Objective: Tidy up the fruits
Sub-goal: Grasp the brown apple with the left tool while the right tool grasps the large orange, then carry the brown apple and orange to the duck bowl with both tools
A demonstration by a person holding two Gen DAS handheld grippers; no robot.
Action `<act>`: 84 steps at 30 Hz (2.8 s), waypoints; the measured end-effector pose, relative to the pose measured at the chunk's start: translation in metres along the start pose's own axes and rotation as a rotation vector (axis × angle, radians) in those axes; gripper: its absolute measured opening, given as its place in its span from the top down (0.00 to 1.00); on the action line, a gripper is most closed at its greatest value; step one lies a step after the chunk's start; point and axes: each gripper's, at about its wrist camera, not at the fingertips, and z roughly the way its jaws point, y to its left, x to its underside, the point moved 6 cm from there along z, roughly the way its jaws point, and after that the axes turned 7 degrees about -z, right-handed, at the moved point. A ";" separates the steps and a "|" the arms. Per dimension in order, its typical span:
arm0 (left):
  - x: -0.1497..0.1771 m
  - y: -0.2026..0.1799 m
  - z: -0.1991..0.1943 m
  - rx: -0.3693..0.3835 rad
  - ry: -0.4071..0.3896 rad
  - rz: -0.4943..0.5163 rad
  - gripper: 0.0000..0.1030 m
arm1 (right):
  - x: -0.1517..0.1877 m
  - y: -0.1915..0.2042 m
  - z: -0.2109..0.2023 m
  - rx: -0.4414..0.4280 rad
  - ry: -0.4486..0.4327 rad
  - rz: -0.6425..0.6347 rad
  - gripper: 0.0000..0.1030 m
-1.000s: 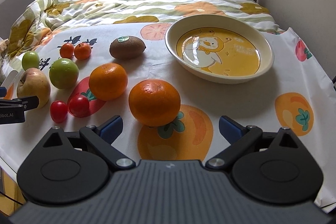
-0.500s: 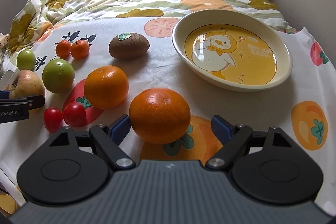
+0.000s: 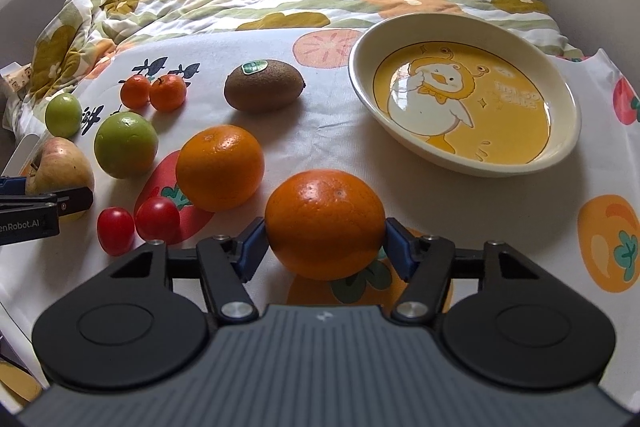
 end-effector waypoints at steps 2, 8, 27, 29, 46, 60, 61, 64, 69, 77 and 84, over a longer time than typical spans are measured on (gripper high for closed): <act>-0.001 0.001 -0.004 -0.008 -0.009 0.009 0.24 | 0.000 0.000 -0.003 -0.006 -0.006 0.012 0.26; -0.005 0.005 -0.024 -0.012 -0.050 0.036 0.24 | -0.001 0.002 -0.021 0.004 -0.033 0.017 0.26; -0.056 -0.041 -0.100 0.151 -0.184 0.183 0.24 | -0.031 -0.032 -0.129 0.155 -0.146 0.149 0.26; -0.063 -0.050 -0.103 0.169 -0.199 0.205 0.24 | -0.033 -0.042 -0.136 0.163 -0.162 0.169 0.26; -0.127 -0.182 -0.054 0.273 -0.224 0.320 0.24 | -0.076 -0.161 -0.124 0.233 -0.185 0.143 0.26; -0.129 -0.286 0.050 0.275 -0.121 0.453 0.24 | -0.092 -0.224 -0.048 0.164 -0.114 0.141 0.26; -0.128 -0.291 0.056 0.274 -0.114 0.460 0.24 | -0.094 -0.227 -0.042 0.159 -0.108 0.141 0.26; -0.123 -0.303 0.073 0.270 -0.092 0.486 0.24 | -0.096 -0.235 -0.030 0.148 -0.095 0.138 0.26; -0.116 -0.316 0.092 0.262 -0.066 0.513 0.24 | -0.098 -0.242 -0.017 0.139 -0.078 0.138 0.26; -0.111 -0.323 0.103 0.261 -0.037 0.537 0.22 | -0.098 -0.248 -0.006 0.123 -0.061 0.143 0.26; -0.119 -0.312 0.086 0.272 -0.087 0.515 0.00 | -0.098 -0.247 -0.006 0.123 -0.059 0.144 0.26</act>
